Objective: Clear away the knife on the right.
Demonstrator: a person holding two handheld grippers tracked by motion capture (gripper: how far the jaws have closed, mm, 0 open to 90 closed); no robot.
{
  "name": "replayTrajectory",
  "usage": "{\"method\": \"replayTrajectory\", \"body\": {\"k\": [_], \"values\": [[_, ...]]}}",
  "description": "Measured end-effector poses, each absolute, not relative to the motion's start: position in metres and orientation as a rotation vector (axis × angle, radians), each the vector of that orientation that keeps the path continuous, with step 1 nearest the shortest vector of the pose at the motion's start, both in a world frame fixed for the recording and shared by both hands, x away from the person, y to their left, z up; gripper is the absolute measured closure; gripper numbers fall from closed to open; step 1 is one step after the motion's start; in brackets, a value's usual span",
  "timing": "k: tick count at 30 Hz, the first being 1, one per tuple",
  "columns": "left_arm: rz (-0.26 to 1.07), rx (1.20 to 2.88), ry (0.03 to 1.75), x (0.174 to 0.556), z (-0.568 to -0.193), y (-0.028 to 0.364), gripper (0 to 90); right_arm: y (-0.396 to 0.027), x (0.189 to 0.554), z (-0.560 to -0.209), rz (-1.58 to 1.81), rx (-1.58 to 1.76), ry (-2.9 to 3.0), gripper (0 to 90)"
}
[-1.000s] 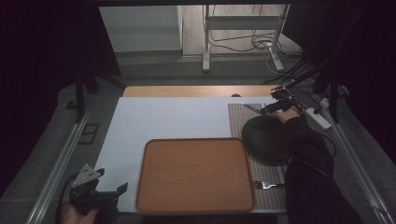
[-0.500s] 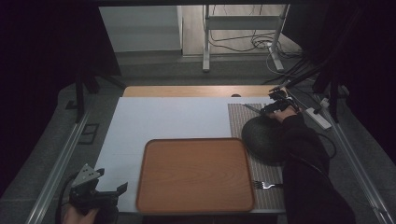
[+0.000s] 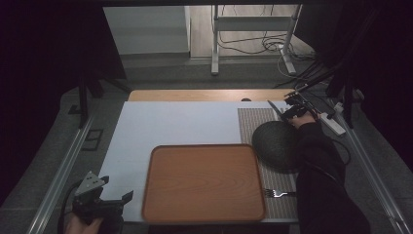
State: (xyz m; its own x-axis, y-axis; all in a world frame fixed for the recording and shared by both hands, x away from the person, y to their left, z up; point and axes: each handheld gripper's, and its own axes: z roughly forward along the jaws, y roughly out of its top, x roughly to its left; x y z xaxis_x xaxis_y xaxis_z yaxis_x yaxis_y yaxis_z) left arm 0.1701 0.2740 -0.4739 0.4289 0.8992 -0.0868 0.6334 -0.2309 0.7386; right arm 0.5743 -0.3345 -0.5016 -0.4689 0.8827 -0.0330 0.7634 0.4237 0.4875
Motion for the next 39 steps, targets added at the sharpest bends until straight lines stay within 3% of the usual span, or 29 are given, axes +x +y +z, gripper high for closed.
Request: {"method": "replayTrajectory", "body": {"k": [13, 24, 39], "values": [[0.470, 1.964, 1.293, 0.170, -0.474, 0.273, 2.1, -0.337, 0.573, -0.499, 0.552, 1.349, 2.431, 77.4], [0.467, 1.963, 1.296, 0.171, -0.474, 0.273, 2.2, -0.364, 0.564, -0.484, 0.565, 1.385, 2.363, 77.4], [0.459, 1.953, 1.308, 0.171, -0.474, 0.275, 2.1, -0.342, 0.540, -0.466, 0.697, 1.386, 2.384, 77.3]]}}
